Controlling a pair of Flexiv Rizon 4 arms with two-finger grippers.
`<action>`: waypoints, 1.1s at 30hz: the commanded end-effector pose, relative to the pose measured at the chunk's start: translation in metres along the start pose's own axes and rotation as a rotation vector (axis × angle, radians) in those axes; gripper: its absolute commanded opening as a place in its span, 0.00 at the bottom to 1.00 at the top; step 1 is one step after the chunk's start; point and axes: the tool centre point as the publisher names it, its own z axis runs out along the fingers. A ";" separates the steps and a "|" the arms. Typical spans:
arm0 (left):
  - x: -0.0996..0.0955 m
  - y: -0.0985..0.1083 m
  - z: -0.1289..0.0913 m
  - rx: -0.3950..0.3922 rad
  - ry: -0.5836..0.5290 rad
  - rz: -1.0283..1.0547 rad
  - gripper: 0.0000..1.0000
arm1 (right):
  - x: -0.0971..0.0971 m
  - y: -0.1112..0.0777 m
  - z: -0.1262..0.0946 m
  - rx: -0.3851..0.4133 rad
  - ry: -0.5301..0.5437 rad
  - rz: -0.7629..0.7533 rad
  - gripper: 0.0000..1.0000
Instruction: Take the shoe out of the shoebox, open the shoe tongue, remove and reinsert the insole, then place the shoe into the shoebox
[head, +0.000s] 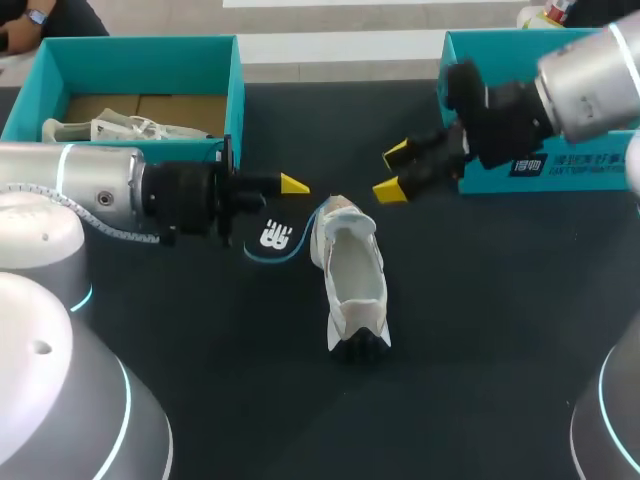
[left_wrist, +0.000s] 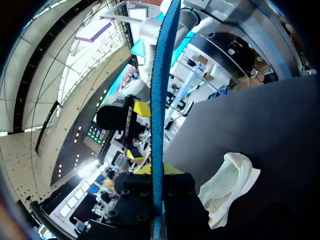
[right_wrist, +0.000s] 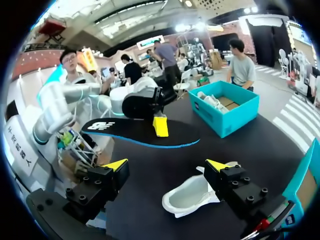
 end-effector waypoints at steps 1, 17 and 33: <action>0.001 -0.007 -0.002 0.022 0.009 -0.059 0.00 | -0.007 0.001 -0.003 0.287 -0.150 -0.162 1.00; 0.015 -0.048 -0.003 0.158 -0.066 -0.405 0.00 | -0.013 -0.030 -0.008 0.542 -0.358 -0.359 1.00; 0.031 -0.064 0.022 0.156 -0.128 -0.466 0.00 | -0.010 -0.047 -0.005 0.540 -0.377 -0.348 1.00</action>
